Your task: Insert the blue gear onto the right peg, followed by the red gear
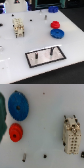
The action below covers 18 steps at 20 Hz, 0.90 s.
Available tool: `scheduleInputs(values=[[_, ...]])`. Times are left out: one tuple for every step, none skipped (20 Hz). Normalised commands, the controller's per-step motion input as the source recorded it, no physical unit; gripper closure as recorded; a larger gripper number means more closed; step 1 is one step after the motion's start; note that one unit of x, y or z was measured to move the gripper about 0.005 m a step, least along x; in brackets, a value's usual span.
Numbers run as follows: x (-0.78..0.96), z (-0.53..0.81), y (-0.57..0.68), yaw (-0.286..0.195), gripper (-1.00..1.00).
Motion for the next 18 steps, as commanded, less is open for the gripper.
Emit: scheduleInputs(values=[[-0.42, -0.07, 0.68, 0.000, -1.00], [-0.43, -0.07, 0.68, 0.000, -1.00], [-0.46, -0.05, 0.69, 0.000, -1.00], [-0.42, -0.06, 0.69, 0.000, -1.00], [-0.43, -0.06, 0.70, 0.000, -1.00], [-0.39, -0.08, 0.70, 0.000, -1.00], [-0.37, -0.13, 0.67, 0.000, -1.00], [-0.30, -0.20, 0.68, 0.000, -1.00], [-0.24, -0.23, 0.68, 0.000, -1.00], [-0.21, -0.25, 0.67, 0.000, -1.00], [-0.20, -0.29, 0.65, 0.000, -1.00], [-0.14, -0.34, 0.59, 0.000, -1.00], [-0.18, -0.40, 0.50, 0.000, -1.00], [-0.19, -0.44, 0.48, 0.000, -1.00], [-0.11, -0.49, 0.42, 0.000, -1.00], [-0.14, -0.49, 0.39, 0.000, -1.00], [-0.13, -0.50, 0.39, 0.000, -1.00], [-0.16, -0.50, 0.38, 0.000, -1.00]])
